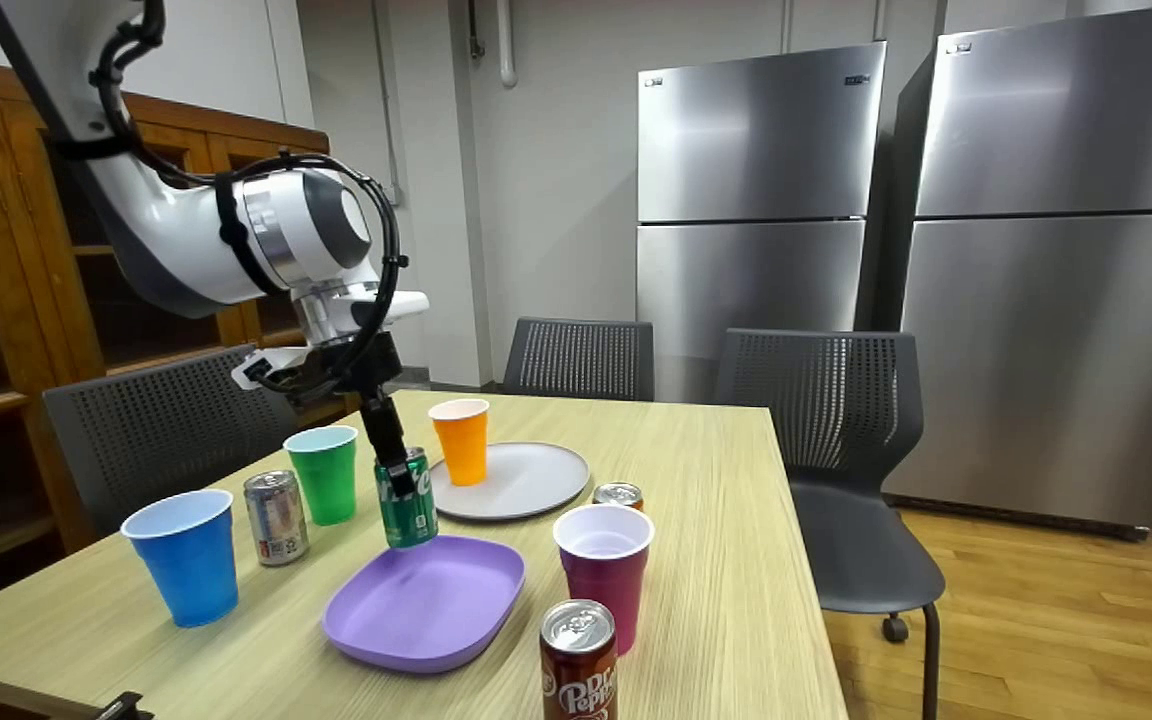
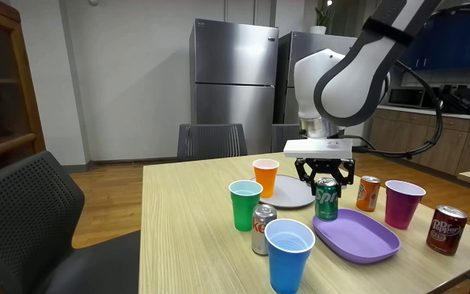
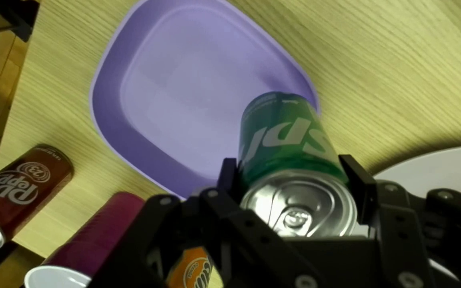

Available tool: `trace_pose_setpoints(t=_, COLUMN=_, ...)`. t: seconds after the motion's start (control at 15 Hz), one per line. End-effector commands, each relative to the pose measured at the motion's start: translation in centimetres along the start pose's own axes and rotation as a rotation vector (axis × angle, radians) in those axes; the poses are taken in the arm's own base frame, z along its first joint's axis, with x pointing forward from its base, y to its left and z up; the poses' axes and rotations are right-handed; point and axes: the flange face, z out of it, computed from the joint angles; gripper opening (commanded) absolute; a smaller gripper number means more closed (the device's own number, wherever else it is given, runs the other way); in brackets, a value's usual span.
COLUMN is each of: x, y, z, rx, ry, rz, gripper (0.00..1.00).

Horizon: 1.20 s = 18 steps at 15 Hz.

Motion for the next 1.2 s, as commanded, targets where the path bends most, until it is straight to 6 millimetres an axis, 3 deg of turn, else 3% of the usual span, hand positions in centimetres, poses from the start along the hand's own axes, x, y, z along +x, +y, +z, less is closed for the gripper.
trace_pose_setpoints(t=0.0, x=0.4, y=0.3, z=0.8, rx=-0.004, ry=-0.008, rz=0.007, gripper=0.39)
trace_pose_setpoints(t=0.47, x=0.4, y=-0.1, z=3.3, rx=-0.031, ry=-0.043, rz=0.026, gripper=0.39)
trace_pose_setpoints(t=0.87, x=0.4, y=0.0, z=3.9, rx=-0.042, ry=-0.055, rz=0.038, gripper=0.39)
trace_pose_setpoints(t=0.93, x=0.5, y=0.1, z=3.7, rx=-0.038, ry=-0.056, rz=0.035, gripper=0.89)
trace_pose_setpoints(t=1.13, x=0.6, y=0.7, z=3.0, rx=-0.03, ry=-0.046, rz=0.035, gripper=1.0)
